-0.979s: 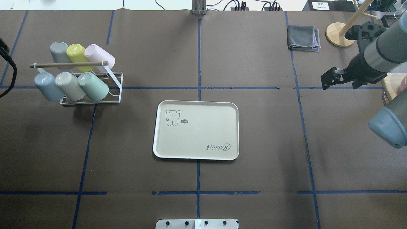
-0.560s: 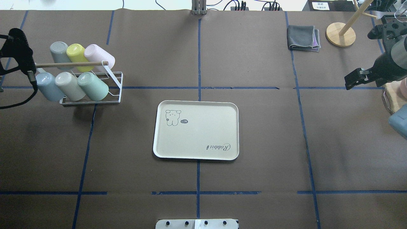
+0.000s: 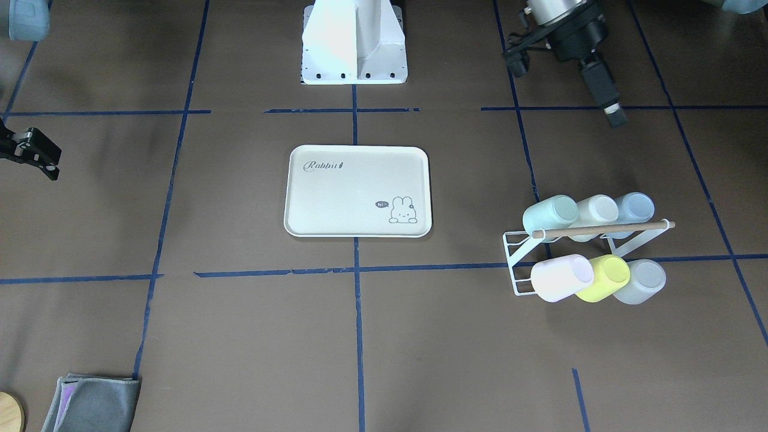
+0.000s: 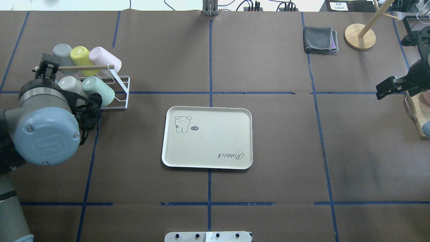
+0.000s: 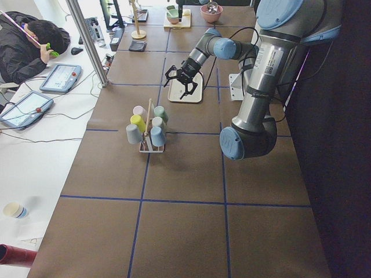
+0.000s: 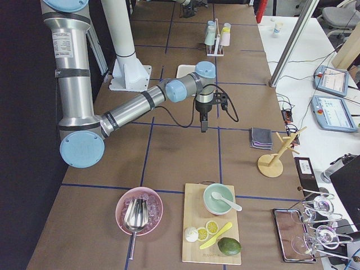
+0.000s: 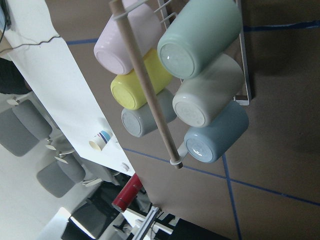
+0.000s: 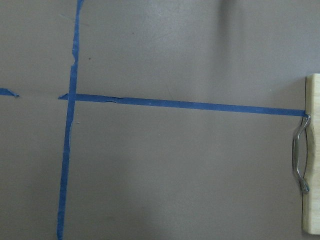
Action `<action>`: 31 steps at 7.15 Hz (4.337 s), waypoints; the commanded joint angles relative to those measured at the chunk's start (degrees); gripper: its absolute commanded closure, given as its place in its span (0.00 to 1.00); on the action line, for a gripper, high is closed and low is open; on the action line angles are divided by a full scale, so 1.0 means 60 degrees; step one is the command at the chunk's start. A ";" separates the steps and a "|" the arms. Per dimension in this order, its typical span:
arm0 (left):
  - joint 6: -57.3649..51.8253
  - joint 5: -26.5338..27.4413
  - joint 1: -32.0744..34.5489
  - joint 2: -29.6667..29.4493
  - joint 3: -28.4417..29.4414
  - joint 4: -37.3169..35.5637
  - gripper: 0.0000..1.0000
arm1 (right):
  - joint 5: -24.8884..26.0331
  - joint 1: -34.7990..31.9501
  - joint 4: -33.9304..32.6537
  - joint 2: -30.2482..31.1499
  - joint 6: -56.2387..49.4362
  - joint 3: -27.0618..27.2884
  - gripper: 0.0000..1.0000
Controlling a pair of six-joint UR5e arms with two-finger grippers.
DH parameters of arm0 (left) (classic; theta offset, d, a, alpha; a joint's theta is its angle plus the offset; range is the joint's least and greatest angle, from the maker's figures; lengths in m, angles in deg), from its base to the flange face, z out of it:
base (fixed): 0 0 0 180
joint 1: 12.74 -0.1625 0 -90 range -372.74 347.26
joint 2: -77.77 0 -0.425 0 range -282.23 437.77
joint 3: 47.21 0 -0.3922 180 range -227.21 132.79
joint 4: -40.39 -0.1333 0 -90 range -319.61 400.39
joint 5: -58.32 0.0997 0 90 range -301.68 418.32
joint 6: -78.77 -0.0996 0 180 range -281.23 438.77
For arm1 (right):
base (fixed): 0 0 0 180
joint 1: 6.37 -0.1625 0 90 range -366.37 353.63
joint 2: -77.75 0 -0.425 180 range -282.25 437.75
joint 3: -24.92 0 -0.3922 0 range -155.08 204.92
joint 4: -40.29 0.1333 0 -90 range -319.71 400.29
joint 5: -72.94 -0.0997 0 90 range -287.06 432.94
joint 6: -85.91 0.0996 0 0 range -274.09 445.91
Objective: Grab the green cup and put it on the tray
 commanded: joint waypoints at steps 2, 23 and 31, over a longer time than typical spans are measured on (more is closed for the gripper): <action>-0.2045 0.1699 -0.0919 -0.0809 0.2202 -0.0033 0.02 | -0.0074 -0.0036 0.0017 0.0083 -0.0036 -0.0036 0.00; -0.2302 0.3535 -0.0862 -0.1000 0.6748 0.1959 0.05 | -0.0220 -0.0022 0.0017 0.0054 0.0008 -0.0197 0.00; -0.2302 0.3535 -0.0774 -0.1000 0.6734 0.1959 0.17 | -0.0235 -0.0022 0.0031 0.0054 0.0022 -0.0197 0.00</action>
